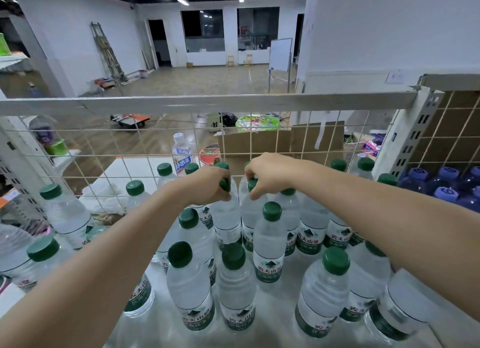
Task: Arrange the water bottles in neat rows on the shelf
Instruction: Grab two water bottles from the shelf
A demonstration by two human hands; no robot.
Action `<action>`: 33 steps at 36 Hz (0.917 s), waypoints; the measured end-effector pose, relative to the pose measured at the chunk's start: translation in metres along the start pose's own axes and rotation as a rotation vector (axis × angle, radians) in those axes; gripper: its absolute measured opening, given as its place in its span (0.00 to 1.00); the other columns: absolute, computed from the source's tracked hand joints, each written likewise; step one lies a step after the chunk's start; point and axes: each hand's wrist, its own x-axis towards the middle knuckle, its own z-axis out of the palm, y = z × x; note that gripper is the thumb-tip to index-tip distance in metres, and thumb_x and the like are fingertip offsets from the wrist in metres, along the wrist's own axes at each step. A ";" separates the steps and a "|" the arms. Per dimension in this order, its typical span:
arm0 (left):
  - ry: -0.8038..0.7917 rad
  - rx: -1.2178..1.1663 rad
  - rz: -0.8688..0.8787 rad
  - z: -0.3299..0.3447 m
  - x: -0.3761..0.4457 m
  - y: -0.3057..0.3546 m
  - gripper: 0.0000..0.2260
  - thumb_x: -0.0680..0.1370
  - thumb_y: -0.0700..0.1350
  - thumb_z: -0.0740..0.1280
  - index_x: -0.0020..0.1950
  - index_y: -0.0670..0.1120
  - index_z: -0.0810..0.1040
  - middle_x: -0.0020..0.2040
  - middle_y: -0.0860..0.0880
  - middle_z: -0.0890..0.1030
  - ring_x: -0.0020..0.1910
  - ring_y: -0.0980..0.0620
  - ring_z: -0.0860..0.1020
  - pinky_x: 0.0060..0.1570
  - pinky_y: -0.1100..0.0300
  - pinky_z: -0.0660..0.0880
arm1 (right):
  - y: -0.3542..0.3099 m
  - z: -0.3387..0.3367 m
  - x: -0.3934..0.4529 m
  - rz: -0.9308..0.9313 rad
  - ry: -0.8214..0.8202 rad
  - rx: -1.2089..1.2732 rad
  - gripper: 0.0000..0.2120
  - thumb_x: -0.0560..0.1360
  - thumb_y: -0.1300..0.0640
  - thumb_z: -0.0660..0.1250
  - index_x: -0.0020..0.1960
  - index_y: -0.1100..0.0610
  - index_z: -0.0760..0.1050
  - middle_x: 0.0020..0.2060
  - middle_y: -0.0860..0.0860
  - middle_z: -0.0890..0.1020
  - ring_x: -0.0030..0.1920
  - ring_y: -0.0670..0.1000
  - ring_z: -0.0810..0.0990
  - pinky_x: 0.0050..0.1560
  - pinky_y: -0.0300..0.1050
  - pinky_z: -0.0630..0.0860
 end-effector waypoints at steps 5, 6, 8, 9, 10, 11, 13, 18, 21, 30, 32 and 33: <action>0.002 0.017 0.021 0.003 0.006 0.001 0.10 0.77 0.46 0.68 0.53 0.43 0.73 0.47 0.47 0.76 0.45 0.47 0.73 0.47 0.55 0.72 | 0.005 0.007 0.005 0.024 0.032 -0.030 0.16 0.71 0.46 0.71 0.50 0.57 0.77 0.41 0.52 0.79 0.39 0.53 0.75 0.32 0.44 0.67; 0.005 0.017 0.021 0.003 0.006 0.001 0.09 0.77 0.46 0.68 0.53 0.43 0.73 0.46 0.47 0.75 0.45 0.47 0.73 0.48 0.55 0.72 | 0.006 0.008 0.006 0.021 0.032 -0.022 0.16 0.71 0.46 0.71 0.51 0.57 0.76 0.42 0.52 0.79 0.40 0.54 0.76 0.32 0.44 0.68; 0.010 0.026 0.024 0.003 0.006 0.001 0.10 0.78 0.46 0.67 0.54 0.42 0.73 0.47 0.47 0.75 0.46 0.47 0.72 0.49 0.55 0.71 | 0.007 0.009 0.005 0.014 0.028 -0.007 0.15 0.72 0.46 0.70 0.51 0.54 0.74 0.41 0.51 0.77 0.42 0.54 0.76 0.33 0.44 0.68; 0.010 0.031 0.024 0.003 0.006 0.000 0.10 0.78 0.46 0.67 0.54 0.43 0.72 0.47 0.47 0.74 0.46 0.47 0.71 0.49 0.55 0.71 | 0.007 0.009 0.005 0.012 0.027 -0.003 0.14 0.72 0.46 0.70 0.51 0.53 0.73 0.40 0.50 0.75 0.41 0.53 0.76 0.33 0.44 0.68; 0.007 0.034 0.023 0.003 0.005 0.000 0.09 0.78 0.46 0.66 0.53 0.43 0.72 0.47 0.48 0.74 0.46 0.47 0.71 0.48 0.55 0.71 | 0.006 0.010 0.005 0.012 0.029 -0.002 0.14 0.72 0.46 0.70 0.51 0.53 0.72 0.39 0.49 0.74 0.40 0.52 0.75 0.32 0.44 0.67; 0.004 0.034 0.020 0.003 0.005 0.000 0.08 0.78 0.46 0.67 0.51 0.44 0.71 0.46 0.48 0.74 0.45 0.48 0.71 0.47 0.56 0.70 | 0.006 0.010 0.005 0.013 0.034 -0.003 0.13 0.72 0.46 0.70 0.51 0.53 0.72 0.38 0.48 0.73 0.39 0.52 0.74 0.32 0.44 0.67; 0.000 0.026 0.012 0.003 0.005 0.001 0.07 0.78 0.46 0.67 0.50 0.45 0.70 0.45 0.48 0.74 0.44 0.48 0.71 0.45 0.57 0.69 | 0.005 0.011 0.005 0.015 0.046 -0.018 0.13 0.73 0.46 0.69 0.48 0.53 0.71 0.37 0.48 0.73 0.39 0.52 0.73 0.31 0.44 0.66; -0.001 0.027 -0.027 0.002 0.006 0.001 0.11 0.77 0.48 0.67 0.55 0.42 0.74 0.48 0.47 0.76 0.46 0.48 0.73 0.46 0.57 0.70 | 0.004 0.013 0.003 0.024 0.060 -0.034 0.14 0.74 0.46 0.68 0.48 0.55 0.70 0.37 0.49 0.71 0.39 0.53 0.72 0.31 0.44 0.65; 0.007 0.013 -0.087 0.002 0.007 0.002 0.14 0.78 0.51 0.67 0.55 0.41 0.74 0.46 0.47 0.76 0.44 0.48 0.74 0.44 0.58 0.71 | 0.006 0.013 0.003 0.000 0.052 -0.011 0.14 0.74 0.46 0.69 0.49 0.55 0.70 0.38 0.49 0.72 0.40 0.53 0.73 0.32 0.45 0.67; 0.062 0.026 -0.198 0.008 0.011 0.007 0.20 0.78 0.55 0.65 0.47 0.36 0.77 0.42 0.41 0.82 0.36 0.47 0.77 0.43 0.54 0.78 | 0.010 0.009 0.002 -0.042 0.057 0.007 0.17 0.73 0.46 0.70 0.57 0.55 0.74 0.41 0.48 0.73 0.43 0.53 0.74 0.32 0.43 0.66; 0.061 0.021 -0.215 0.009 0.012 0.010 0.19 0.78 0.54 0.65 0.43 0.37 0.77 0.41 0.40 0.84 0.34 0.47 0.77 0.42 0.55 0.78 | 0.011 0.009 0.001 -0.044 0.064 0.008 0.18 0.74 0.46 0.70 0.58 0.55 0.74 0.41 0.48 0.73 0.44 0.52 0.74 0.32 0.43 0.66; 0.055 0.013 -0.230 0.009 0.013 0.011 0.18 0.78 0.54 0.65 0.42 0.38 0.77 0.40 0.41 0.84 0.32 0.49 0.77 0.41 0.57 0.77 | 0.011 0.009 0.001 -0.045 0.061 0.009 0.18 0.74 0.47 0.70 0.58 0.55 0.74 0.41 0.48 0.73 0.44 0.52 0.74 0.32 0.42 0.66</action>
